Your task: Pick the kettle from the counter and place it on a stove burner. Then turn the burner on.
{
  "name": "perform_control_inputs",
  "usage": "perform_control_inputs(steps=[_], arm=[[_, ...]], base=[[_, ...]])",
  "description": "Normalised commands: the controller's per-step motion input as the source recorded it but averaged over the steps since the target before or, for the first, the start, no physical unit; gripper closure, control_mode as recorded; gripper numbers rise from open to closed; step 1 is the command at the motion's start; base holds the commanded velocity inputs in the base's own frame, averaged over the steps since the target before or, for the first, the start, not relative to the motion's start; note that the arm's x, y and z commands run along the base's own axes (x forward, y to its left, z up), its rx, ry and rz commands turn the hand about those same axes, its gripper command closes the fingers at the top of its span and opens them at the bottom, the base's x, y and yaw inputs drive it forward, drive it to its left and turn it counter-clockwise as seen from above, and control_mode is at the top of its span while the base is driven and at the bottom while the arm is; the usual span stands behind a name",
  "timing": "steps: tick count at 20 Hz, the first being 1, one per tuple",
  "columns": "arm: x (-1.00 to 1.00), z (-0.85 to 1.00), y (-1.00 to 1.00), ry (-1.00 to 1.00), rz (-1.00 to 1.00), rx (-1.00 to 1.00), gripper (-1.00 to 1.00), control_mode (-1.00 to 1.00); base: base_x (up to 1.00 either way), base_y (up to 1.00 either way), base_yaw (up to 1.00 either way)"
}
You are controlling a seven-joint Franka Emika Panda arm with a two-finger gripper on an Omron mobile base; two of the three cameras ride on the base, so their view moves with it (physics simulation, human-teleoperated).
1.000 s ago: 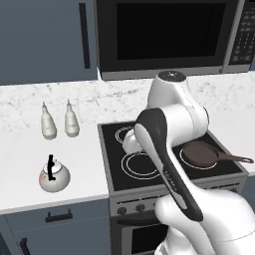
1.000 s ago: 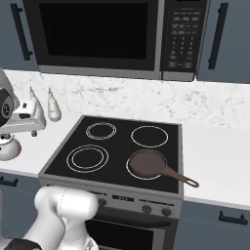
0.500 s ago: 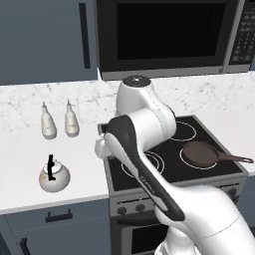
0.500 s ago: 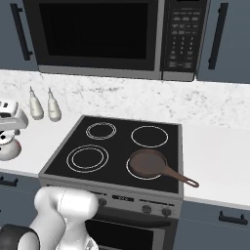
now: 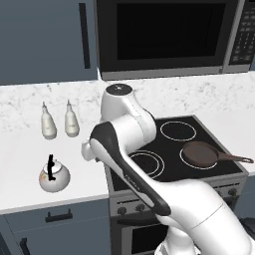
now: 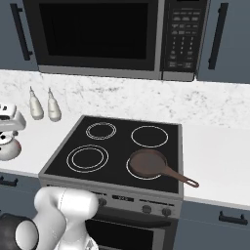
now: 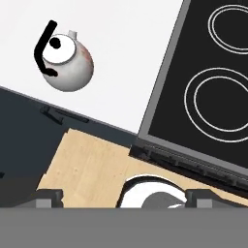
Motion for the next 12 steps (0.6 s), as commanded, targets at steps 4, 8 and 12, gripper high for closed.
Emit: perform_control_inputs(steps=[4, 8, 12], arm=[[0.23, -0.21, 0.27, 0.00, 0.00, 0.00, -1.00, -1.00], [0.19, -0.06, 0.22, 0.00, 0.00, 0.05, -1.00, -1.00], [0.04, -0.01, 0.12, -0.03, 0.00, 0.22, -1.00, -1.00]], base=[[0.00, 0.00, 0.00], [0.00, 0.00, 0.00], [0.00, 0.00, 0.00]])
